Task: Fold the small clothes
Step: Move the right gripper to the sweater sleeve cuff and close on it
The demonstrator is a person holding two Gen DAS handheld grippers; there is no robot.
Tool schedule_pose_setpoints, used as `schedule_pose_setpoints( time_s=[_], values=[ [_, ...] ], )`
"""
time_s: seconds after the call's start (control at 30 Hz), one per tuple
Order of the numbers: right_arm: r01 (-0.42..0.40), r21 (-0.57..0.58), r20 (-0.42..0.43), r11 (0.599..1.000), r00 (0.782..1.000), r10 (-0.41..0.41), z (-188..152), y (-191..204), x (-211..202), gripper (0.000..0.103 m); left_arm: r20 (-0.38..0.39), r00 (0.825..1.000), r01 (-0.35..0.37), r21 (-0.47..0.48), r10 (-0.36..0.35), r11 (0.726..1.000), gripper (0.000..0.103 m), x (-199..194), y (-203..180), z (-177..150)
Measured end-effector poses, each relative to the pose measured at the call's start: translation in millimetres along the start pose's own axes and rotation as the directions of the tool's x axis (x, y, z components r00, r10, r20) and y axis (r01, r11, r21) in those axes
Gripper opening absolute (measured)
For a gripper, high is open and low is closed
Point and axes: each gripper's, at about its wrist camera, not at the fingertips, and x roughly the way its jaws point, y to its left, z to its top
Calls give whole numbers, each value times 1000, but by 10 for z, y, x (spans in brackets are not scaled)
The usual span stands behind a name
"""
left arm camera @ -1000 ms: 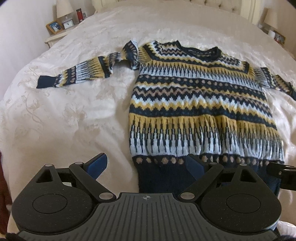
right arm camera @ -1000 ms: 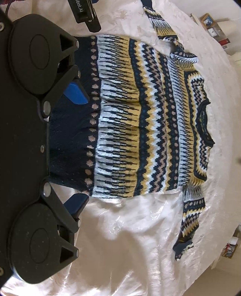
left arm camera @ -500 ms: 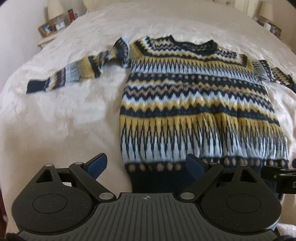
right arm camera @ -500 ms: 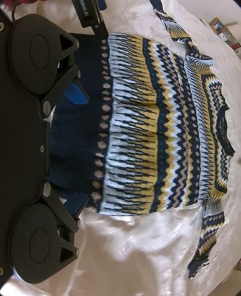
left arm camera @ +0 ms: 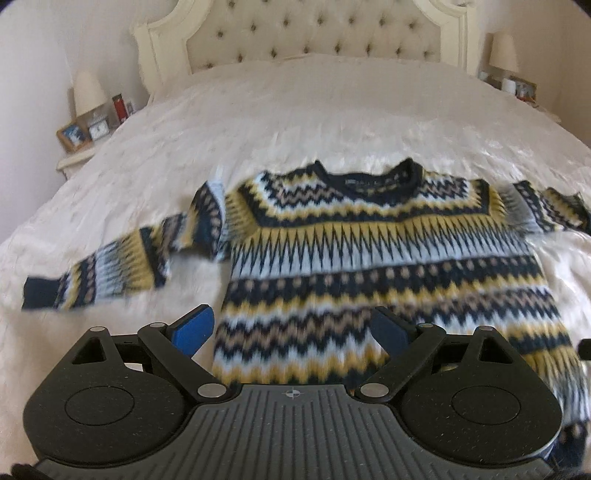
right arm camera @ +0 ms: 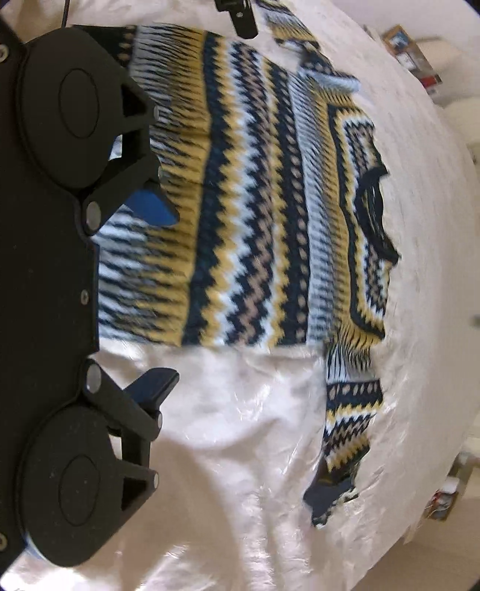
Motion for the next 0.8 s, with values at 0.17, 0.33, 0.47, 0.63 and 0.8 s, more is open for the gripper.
schedule_pose_setpoints(
  time_s=[0.17,0.33,0.47,0.63,0.8],
  values=[
    [66,23,41,998,997,-67,208,-255,127,65,-13,1000,3,45,-3,999,92,373,-120,30],
    [60,65,41,996,997,-62,402,-495,324,56,-82,996,42,67,-36,997,92,696,-248,-87],
    [12,55,69,998,998,-15,475,-413,430,56,-229,970,108,82,-87,991,93,956,-304,-241],
    [-79,8,99,997,992,78,513,-64,558,56,-245,961,152,66,-132,986,94,904,-221,-456],
    [-129,-81,89,988,987,136,478,358,747,56,-238,960,167,51,-150,985,96,871,-184,-518]
  ],
)
